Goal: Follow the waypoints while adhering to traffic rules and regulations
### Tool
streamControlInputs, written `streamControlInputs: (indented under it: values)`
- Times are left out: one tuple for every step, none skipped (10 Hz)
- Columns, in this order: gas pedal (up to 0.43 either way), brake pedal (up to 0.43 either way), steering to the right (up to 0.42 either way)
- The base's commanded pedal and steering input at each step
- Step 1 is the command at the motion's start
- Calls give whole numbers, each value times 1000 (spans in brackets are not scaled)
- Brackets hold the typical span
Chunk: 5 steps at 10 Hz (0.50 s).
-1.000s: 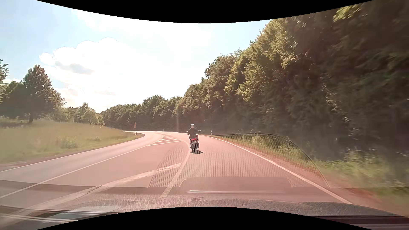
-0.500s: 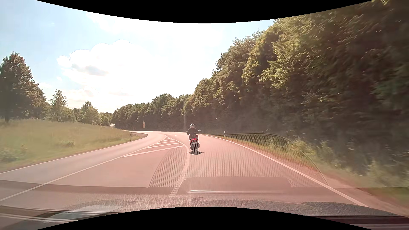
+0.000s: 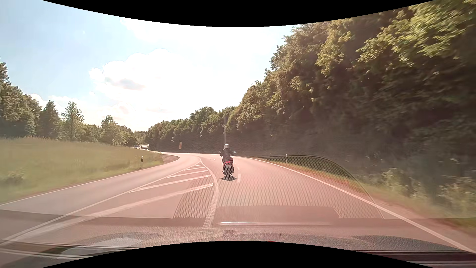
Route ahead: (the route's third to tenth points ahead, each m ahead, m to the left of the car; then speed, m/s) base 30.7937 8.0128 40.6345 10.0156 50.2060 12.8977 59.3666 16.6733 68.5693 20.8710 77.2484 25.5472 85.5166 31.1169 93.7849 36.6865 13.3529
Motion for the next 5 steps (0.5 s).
streamControlInputs:
  values:
    - [118, 12, -56]
    - [118, 6, -56]
    - [118, 6, -54]
    - [118, 12, -52]
    - [118, 12, -47]
